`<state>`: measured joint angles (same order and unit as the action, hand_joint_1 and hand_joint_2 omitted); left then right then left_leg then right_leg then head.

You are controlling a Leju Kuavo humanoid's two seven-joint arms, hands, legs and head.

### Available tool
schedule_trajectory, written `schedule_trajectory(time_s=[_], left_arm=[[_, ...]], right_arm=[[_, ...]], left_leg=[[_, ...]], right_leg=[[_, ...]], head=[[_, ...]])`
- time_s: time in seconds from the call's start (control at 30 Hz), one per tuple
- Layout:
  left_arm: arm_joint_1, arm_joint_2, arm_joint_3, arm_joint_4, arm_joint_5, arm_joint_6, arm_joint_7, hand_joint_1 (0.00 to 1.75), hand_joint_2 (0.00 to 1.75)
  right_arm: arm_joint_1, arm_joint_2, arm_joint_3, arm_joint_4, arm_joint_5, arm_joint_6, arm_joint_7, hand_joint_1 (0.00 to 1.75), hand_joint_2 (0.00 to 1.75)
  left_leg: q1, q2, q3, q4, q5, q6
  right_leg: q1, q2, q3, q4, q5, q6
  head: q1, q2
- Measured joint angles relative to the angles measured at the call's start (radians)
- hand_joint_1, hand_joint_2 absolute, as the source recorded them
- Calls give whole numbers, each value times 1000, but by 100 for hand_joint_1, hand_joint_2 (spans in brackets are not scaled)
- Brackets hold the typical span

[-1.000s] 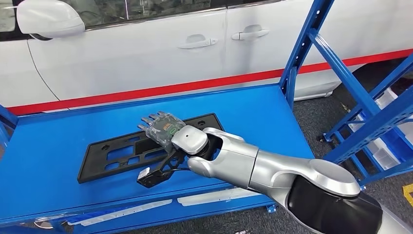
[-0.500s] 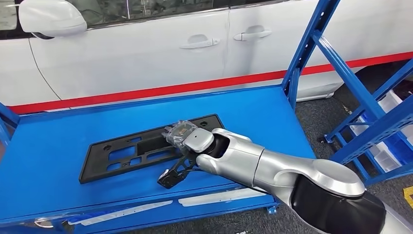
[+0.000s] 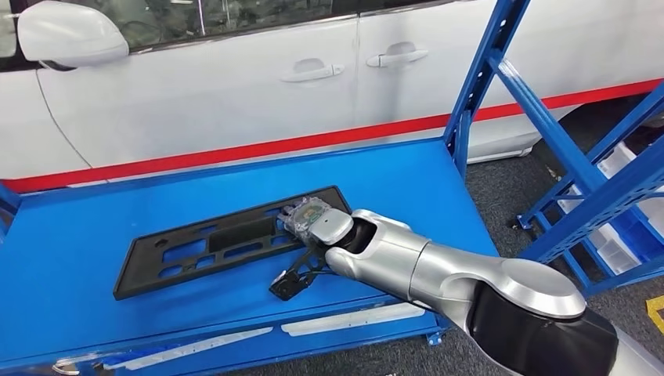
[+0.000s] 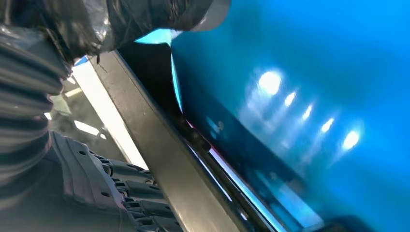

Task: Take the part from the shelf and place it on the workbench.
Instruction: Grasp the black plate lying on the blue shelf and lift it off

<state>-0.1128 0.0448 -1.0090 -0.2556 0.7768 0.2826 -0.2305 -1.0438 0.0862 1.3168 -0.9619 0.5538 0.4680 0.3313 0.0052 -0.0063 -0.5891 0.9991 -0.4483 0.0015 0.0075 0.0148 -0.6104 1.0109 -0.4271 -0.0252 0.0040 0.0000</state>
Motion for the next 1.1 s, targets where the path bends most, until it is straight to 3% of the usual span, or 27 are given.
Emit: schedule_trajectory(time_s=[0.07,0.13,0.17,0.23,0.27,0.3,0.33,0.4,0.47,0.53,0.67,0.87,0.97,1.03,1.1], left_arm=[[0,-1,0,0,1,-7,-7,0,0],[0,-1,0,0,2,-14,-12,0,0],[0,-2,0,0,3,-18,-15,0,0],[0,-1,0,0,9,-33,-28,0,0],[0,-1,0,0,12,-42,-37,0,0],[1,0,0,0,16,-53,-48,0,0],[1,0,0,0,19,-64,-59,0,0],[1,0,0,0,26,-83,-78,0,0],[1,2,1,1,30,-94,-90,0,0],[1,5,1,1,31,-99,-95,0,0],[2,5,2,1,31,-102,-97,0,0],[2,5,2,1,31,-102,-97,0,0],[1,5,2,1,31,-102,-98,0,0],[2,5,4,1,31,-102,-98,0,87],[2,8,5,2,32,-112,-110,0,175]], right_arm=[[2,-1,-1,8,-5,-26,7,86,175],[2,-3,-2,14,-7,-38,11,166,175],[3,-4,-2,16,-9,-41,12,175,175],[5,-5,-2,22,-12,-49,10,175,175],[6,-6,-2,24,-14,-53,7,175,175],[7,-7,-2,26,-15,-58,3,175,175],[6,-7,-3,27,-16,-63,0,175,175],[5,-7,-5,27,-16,-72,-6,175,175],[2,-6,-9,27,-16,-79,-9,175,175],[0,-5,-13,27,-16,-82,-12,175,175],[-4,1,-18,27,-16,-83,-15,175,175],[-4,2,-19,27,-16,-82,-15,175,175],[-5,1,-19,27,-16,-82,-15,175,175],[-3,1,-19,29,-16,-81,-14,175,175],[-1,1,-21,28,-15,-111,-16,175,175]], left_leg=[[2,1,5,-7,4,7],[8,3,10,-16,10,16],[11,5,12,-19,12,20],[12,6,12,-19,12,23],[12,6,12,-19,11,23],[13,6,13,-18,10,22],[15,5,14,-16,8,20],[19,2,16,-7,0,11],[18,-1,13,3,-8,-2],[16,-2,12,3,-9,-14],[21,-1,12,4,-17,-28],[21,0,10,11,-21,-28],[20,1,-22,81,-62,-29],[20,1,-73,187,-104,-28],[10,1,-53,127,-62,-14]], right_leg=[[-1,0,0,0,-1,10],[-1,-2,-15,34,-27,21],[-3,-4,-35,80,-54,26],[-10,-5,-96,215,-118,36],[-15,-6,-120,266,-133,39],[-19,-7,-129,283,-130,43],[-23,-8,-116,259,-108,45],[-30,-10,-51,129,-46,50],[-29,-8,-4,33,-19,46],[-24,-5,2,21,-21,34],[-29,-9,8,12,-16,14],[-29,-10,9,11,-15,12],[-27,-11,10,10,-15,5],[-23,-11,9,10,-16,-1],[-14,-7,6,14,-18,3]], head=[[0,0],[3,0],[5,0],[8,0],[8,0],[7,0],[8,0],[8,0],[7,0],[6,0],[5,0],[4,0],[0,0],[-2,0],[-1,0]])
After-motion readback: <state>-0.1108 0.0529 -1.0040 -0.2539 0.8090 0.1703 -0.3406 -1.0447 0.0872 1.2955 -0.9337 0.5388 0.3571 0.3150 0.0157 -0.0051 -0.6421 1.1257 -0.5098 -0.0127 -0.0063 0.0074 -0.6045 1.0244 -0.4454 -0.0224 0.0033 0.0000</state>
